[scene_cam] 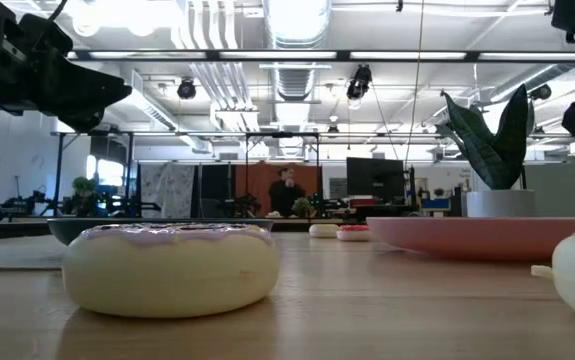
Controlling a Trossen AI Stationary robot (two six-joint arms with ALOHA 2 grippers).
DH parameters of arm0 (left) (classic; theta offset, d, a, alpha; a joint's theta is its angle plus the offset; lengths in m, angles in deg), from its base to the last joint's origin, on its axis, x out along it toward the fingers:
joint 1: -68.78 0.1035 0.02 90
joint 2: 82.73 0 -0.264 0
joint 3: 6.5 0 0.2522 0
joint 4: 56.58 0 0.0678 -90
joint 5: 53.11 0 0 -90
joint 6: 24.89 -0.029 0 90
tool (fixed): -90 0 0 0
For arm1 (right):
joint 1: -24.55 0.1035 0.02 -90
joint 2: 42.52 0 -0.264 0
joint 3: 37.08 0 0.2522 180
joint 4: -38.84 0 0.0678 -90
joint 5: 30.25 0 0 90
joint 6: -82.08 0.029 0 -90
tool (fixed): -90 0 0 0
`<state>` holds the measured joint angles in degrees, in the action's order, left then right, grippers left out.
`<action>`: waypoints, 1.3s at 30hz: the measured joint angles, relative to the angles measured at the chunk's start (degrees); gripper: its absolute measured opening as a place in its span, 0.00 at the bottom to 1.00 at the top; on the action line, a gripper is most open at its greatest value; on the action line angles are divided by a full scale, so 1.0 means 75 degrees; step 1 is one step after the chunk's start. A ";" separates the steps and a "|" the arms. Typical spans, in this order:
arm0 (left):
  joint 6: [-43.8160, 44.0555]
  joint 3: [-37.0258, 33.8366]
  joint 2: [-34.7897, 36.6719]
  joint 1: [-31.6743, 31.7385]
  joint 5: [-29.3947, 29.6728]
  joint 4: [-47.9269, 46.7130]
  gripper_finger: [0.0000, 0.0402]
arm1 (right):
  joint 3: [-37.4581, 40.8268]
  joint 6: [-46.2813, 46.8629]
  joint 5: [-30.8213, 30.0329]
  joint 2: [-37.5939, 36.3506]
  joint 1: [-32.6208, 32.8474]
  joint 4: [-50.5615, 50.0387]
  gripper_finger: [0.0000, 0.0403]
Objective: Pick & Place donuts
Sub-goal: Put the small orange donut onto the pink plate
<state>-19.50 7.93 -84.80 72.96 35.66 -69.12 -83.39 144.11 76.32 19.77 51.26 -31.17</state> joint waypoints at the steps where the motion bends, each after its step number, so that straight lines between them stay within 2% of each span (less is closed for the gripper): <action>1: -0.0002 0.0000 -0.0003 0.0000 0.0000 -0.0001 0.15 | 0.0004 -0.0063 -0.0025 0.0073 -0.0003 0.0032 0.45; 9: -0.0001 0.0000 -0.0001 0.0002 0.0000 0.0000 0.15 | 0.0126 -0.0264 -0.0036 0.0696 -0.0006 0.0809 0.45; 17: 0.0000 0.0000 -0.0001 0.0001 0.0002 0.0001 0.15 | 0.0139 -0.0358 -0.0199 0.1457 -0.0006 0.0826 0.45; 22: -0.0003 0.0000 -0.0003 0.0003 0.0002 -0.0001 0.15 | 0.0141 -0.0531 0.0279 0.1683 -0.0009 0.1251 0.43; 26: 0.0000 0.0000 0.0000 0.0003 0.0001 -0.0001 0.15 | 0.0141 -0.0506 0.0483 0.1805 -0.0009 0.1562 0.35; 34: 0.0000 0.0000 -0.0003 0.0003 0.0002 -0.0001 0.15 | 0.0123 -0.0789 0.1171 0.1823 -0.0009 0.2380 0.05; 39: 0.0000 0.0000 -0.0001 0.0001 0.0001 -0.0001 0.15 | -0.0516 -0.0969 0.1023 0.1194 -0.0082 0.2357 0.03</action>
<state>-19.50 7.93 -84.81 72.97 35.66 -69.13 -87.26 136.84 83.99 28.73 50.64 -13.50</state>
